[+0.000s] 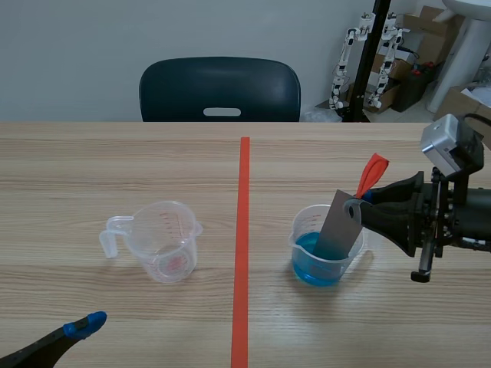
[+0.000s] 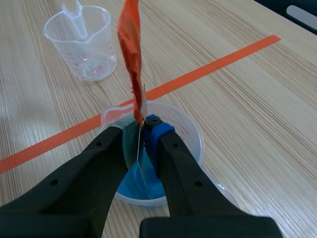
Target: Do the redox reaction experiment. raise the plate out of the solution
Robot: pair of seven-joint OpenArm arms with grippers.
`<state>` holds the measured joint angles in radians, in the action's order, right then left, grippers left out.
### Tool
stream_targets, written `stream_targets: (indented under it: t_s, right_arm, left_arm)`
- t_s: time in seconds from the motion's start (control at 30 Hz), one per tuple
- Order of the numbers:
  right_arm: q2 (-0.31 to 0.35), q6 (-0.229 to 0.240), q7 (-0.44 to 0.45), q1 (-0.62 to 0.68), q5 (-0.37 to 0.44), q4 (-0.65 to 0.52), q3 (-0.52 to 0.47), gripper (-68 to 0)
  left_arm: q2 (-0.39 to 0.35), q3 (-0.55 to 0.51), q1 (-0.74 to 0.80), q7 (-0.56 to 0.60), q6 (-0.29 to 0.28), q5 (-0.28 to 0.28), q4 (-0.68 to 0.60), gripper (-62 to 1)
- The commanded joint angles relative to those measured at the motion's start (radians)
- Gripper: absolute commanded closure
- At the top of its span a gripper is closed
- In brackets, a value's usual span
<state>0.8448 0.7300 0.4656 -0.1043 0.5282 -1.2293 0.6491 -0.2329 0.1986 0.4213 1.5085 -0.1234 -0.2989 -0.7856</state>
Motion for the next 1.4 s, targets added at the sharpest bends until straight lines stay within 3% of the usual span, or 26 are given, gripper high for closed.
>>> stream_targets:
  t_s: [0.0, 1.37]
  right_arm:
    - [0.014, 0.004, 0.011, -0.012, 0.011, -0.004, -0.022, -0.6]
    - [0.014, 0.003, 0.005, -0.012, 0.012, -0.004, -0.022, -0.6]
  left_arm:
    - [0.005, 0.001, 0.010, 0.045, 0.001, 0.002, -0.010, -54.2]
    - [0.005, 0.001, 0.010, 0.045, 0.001, 0.002, -0.009, -54.2]
